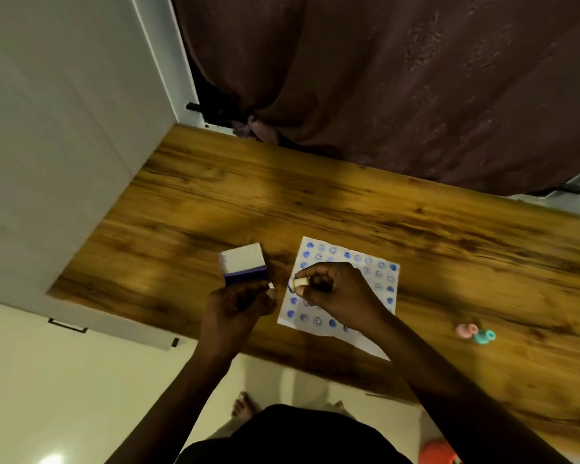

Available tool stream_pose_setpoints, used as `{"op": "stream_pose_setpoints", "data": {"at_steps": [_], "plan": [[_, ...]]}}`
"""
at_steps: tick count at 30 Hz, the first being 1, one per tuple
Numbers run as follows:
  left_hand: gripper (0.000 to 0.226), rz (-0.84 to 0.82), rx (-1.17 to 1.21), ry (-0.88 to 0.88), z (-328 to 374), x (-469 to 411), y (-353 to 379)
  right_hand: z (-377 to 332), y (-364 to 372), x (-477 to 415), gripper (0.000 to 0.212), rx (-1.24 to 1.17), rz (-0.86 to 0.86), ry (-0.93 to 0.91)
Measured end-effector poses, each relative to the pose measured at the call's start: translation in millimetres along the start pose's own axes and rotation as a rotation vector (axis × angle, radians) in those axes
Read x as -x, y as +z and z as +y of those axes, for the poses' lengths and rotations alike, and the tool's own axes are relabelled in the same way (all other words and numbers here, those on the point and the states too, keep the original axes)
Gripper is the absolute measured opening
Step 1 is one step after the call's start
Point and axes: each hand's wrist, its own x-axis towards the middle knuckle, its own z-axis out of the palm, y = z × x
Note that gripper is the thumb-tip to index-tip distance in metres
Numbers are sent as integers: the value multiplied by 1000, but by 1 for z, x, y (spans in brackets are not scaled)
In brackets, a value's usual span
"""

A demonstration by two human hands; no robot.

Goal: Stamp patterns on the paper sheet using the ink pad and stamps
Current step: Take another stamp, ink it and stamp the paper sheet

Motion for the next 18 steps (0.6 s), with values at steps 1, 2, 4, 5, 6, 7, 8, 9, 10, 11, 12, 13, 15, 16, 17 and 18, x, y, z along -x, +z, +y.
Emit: {"op": "stream_pose_setpoints", "data": {"at_steps": [1,2,4,5,6,7,8,9,10,11,12,13,15,16,17,18], "plan": [[21,26,-17,-2,0,1,-7,-2,7,-5,21,67,-1,-10],[21,45,-32,-5,0,2,-15,-4,14,-11,21,128,-4,-18],[17,79,-42,-4,-1,3,-28,-8,28,-21,19,239,-7,-45],[13,94,-45,3,-2,4,-35,-10,36,-26,17,283,-15,-61],[12,110,-49,10,-3,4,-42,-11,44,-31,15,315,-24,-76],[13,126,-45,14,-4,5,-47,-12,52,-35,14,344,-35,-92],[14,142,-39,17,-4,5,-53,-13,60,-40,13,380,-46,-111],[15,153,-36,20,-5,5,-57,-13,66,-44,14,427,-58,-132],[14,161,-35,22,-6,5,-62,-13,73,-48,14,481,-70,-151],[12,167,-32,25,-6,4,-67,-13,79,-51,15,538,-79,-166],[11,175,-27,26,-7,4,-71,-15,85,-54,17,595,-82,-182],[12,185,-25,29,-7,4,-75,-16,89,-57,20,649,-79,-198],[13,193,-23,40,-7,4,-81,-20,95,-63,27,741,-63,-225],[12,191,-23,43,-7,4,-84,-22,96,-67,29,784,-63,-220],[10,189,-26,42,-7,4,-87,-23,97,-70,31,820,-66,-201],[8,189,-29,37,-8,4,-89,-24,97,-73,32,844,-71,-178]]}}
